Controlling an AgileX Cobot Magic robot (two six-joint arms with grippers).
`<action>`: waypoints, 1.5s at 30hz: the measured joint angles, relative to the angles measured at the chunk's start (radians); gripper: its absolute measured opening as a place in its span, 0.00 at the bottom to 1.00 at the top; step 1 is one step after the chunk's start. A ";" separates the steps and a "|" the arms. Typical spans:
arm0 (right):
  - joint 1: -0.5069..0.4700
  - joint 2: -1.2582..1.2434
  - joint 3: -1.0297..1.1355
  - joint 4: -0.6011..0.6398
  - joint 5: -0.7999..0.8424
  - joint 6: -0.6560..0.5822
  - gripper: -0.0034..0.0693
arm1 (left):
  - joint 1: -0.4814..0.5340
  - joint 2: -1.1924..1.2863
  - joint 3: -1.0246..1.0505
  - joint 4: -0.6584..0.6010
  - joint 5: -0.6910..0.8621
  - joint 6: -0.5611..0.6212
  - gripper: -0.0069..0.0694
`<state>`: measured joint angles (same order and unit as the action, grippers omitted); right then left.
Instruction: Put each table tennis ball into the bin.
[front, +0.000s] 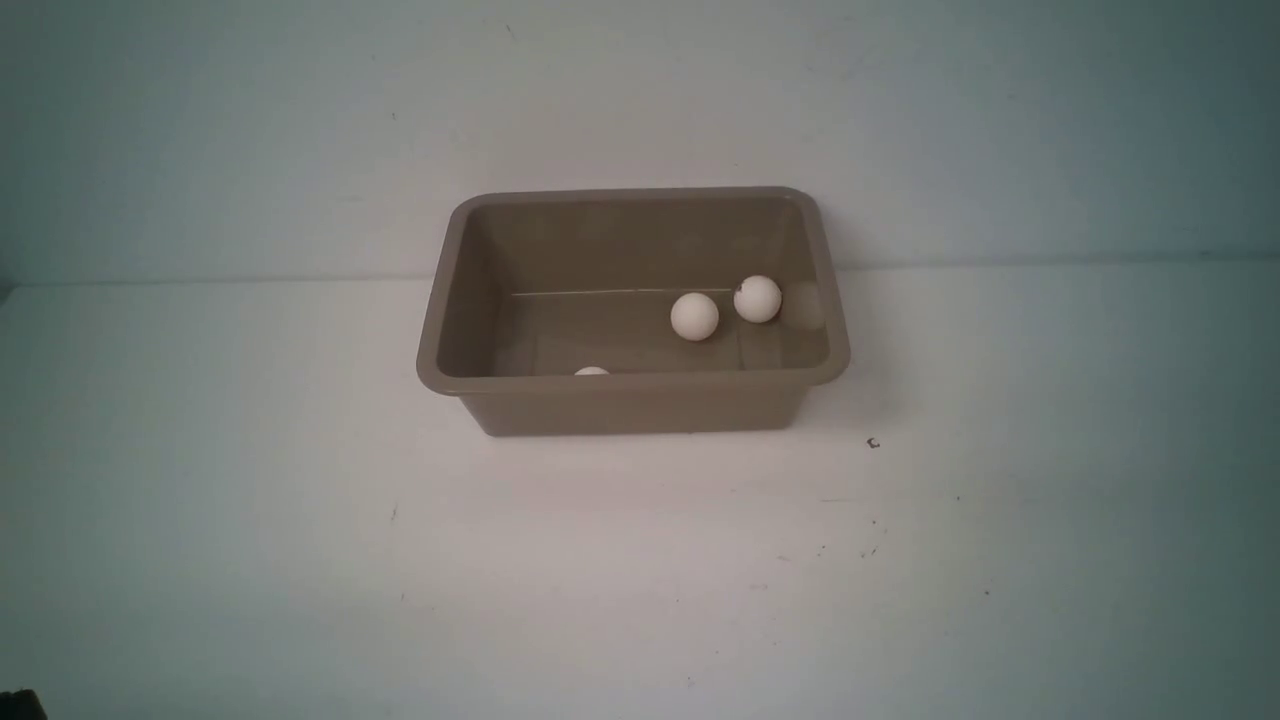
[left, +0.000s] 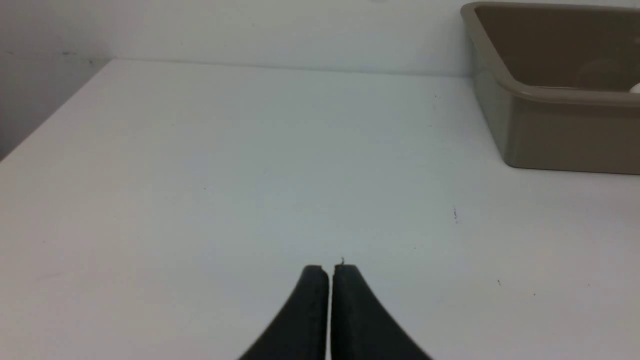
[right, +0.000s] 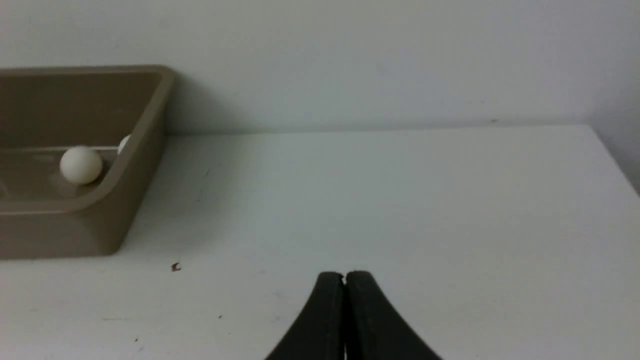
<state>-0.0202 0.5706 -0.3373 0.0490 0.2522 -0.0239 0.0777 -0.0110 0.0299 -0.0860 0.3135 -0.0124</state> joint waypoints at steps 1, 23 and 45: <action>-0.004 0.000 0.005 0.000 0.000 0.001 0.03 | 0.000 0.000 0.000 0.000 0.000 0.000 0.09; -0.049 -0.527 0.365 0.105 0.106 0.004 0.03 | 0.000 0.000 0.000 0.000 0.002 0.000 0.09; -0.049 -0.580 0.362 0.108 0.125 0.004 0.03 | 0.000 0.000 0.000 0.000 0.004 0.000 0.09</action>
<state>-0.0693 -0.0097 0.0244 0.1566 0.3771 -0.0199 0.0777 -0.0110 0.0299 -0.0860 0.3175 -0.0124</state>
